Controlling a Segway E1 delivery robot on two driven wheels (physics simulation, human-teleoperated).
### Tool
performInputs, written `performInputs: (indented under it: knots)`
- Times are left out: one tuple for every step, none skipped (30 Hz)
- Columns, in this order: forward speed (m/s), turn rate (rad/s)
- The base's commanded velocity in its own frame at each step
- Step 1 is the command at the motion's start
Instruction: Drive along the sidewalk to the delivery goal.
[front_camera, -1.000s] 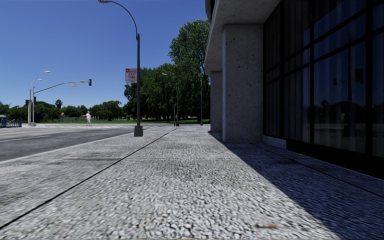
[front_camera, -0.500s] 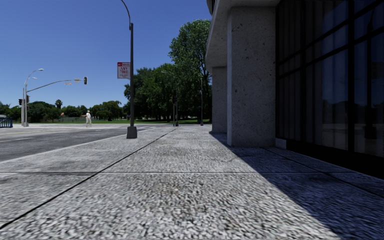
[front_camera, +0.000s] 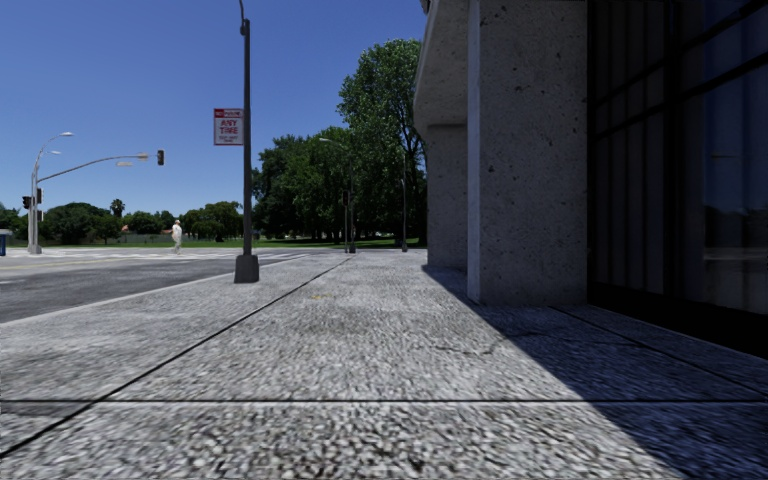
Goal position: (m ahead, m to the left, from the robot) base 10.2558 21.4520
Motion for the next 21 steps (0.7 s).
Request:
performInputs:
  knots:
    - [2.0, 0.0]
    - [2.0, 0.0]
    - [2.0, 0.0]
    - [2.0, 0.0]
    - [2.0, 0.0]
    - [2.0, 0.0]
    - [2.0, 0.0]
    - [2.0, 0.0]
    - [2.0, 0.0]
    - [2.0, 0.0]
    - [2.0, 0.0]
    - [2.0, 0.0]
    - [2.0, 0.0]
    - [2.0, 0.0]
    - [2.0, 0.0]
    - [2.0, 0.0]
    - [2.0, 0.0]
    - [2.0, 0.0]
    - [2.0, 0.0]
    - [2.0, 0.0]
    - [2.0, 0.0]
